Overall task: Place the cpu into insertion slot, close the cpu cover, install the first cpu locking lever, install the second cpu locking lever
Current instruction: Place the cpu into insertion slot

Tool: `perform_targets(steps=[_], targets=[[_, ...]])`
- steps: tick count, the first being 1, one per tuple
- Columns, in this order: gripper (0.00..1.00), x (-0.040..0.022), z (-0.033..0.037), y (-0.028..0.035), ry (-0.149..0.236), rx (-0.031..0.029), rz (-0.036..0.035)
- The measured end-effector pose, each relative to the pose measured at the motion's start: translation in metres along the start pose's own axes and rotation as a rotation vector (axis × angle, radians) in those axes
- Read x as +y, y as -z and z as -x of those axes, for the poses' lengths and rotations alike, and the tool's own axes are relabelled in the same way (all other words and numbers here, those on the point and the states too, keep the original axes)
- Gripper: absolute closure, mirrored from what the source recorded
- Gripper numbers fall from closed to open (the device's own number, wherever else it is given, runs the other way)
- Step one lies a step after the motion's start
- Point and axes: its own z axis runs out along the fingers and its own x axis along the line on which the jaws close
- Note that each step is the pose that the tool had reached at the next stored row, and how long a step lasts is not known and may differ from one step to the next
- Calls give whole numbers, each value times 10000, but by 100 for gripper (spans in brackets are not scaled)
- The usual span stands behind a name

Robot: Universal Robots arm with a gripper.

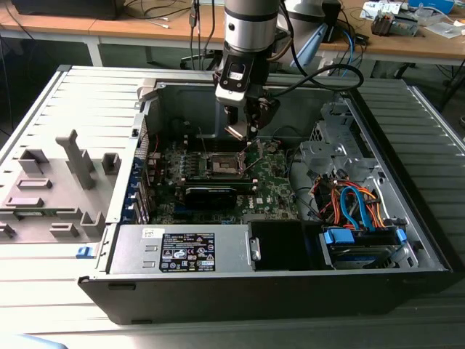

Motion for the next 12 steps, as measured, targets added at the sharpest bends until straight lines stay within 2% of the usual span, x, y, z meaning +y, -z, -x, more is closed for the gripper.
perform_targets(steps=[12], targets=[[45, 0, 0, -5, -106, -4, -2]])
